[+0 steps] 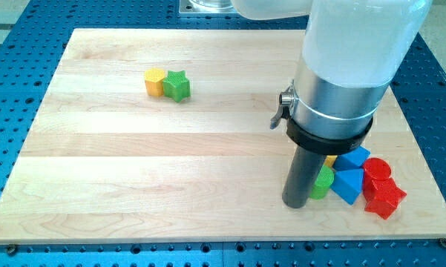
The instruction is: Touch the left side of the hexagon
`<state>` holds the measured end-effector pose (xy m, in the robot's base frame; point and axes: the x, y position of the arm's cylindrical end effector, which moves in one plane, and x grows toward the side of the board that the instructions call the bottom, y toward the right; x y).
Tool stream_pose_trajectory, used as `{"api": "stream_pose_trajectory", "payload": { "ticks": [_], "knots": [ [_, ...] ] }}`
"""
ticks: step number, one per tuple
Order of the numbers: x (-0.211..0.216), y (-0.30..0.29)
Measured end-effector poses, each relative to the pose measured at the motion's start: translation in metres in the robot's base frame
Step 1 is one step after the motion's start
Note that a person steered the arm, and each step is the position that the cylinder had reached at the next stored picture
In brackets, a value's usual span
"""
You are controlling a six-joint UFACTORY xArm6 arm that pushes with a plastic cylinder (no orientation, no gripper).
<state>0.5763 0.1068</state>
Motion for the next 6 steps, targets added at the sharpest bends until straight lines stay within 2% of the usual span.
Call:
{"api": "stream_pose_trajectory", "payload": {
  "ticks": [1, 2, 3, 4, 5, 6],
  "knots": [
    [-0.004, -0.014],
    [-0.022, -0.144],
    [-0.082, -0.250],
    [-0.160, -0.260],
    [-0.214, -0.280],
    [-0.223, -0.227]
  ]
}}
